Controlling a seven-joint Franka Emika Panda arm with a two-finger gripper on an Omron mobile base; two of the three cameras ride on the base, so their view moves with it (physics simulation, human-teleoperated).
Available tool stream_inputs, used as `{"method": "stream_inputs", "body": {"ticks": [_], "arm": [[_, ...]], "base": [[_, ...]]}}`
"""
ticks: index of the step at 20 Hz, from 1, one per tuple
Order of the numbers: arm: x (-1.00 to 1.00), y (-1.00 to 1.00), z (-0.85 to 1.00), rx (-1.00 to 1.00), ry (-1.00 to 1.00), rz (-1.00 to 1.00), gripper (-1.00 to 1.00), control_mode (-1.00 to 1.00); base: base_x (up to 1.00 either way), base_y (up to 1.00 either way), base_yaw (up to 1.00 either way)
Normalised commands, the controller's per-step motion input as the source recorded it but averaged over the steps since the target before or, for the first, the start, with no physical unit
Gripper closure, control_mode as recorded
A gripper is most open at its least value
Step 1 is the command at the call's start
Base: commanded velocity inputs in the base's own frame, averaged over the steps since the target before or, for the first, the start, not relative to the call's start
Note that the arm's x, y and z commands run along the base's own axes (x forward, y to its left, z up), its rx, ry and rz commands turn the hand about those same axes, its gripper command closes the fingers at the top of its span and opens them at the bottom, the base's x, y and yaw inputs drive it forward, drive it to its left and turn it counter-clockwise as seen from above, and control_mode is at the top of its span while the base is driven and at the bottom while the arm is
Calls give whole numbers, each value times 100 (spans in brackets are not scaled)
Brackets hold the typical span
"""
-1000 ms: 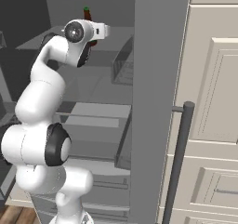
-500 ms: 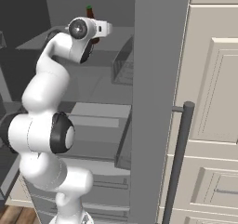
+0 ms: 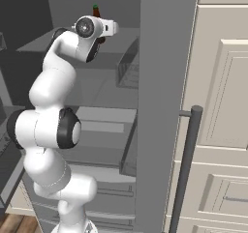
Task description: Place the beer on the top shelf of the fridge to keep it out of children's reach, and place the cucumber and squash on lower shelves for easy access.
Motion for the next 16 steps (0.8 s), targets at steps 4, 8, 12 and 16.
{"method": "stream_inputs", "body": {"ticks": [4,8,12,16], "arm": [[35,4,-8,0,1,0,-100,-100],[34,5,-7,0,2,0,-100,-100],[31,3,-8,0,2,0,-100,-100],[22,0,-9,0,0,0,-100,-100]], "base": [[0,0,0],[0,0,0],[0,0,0],[0,0,0]]}}
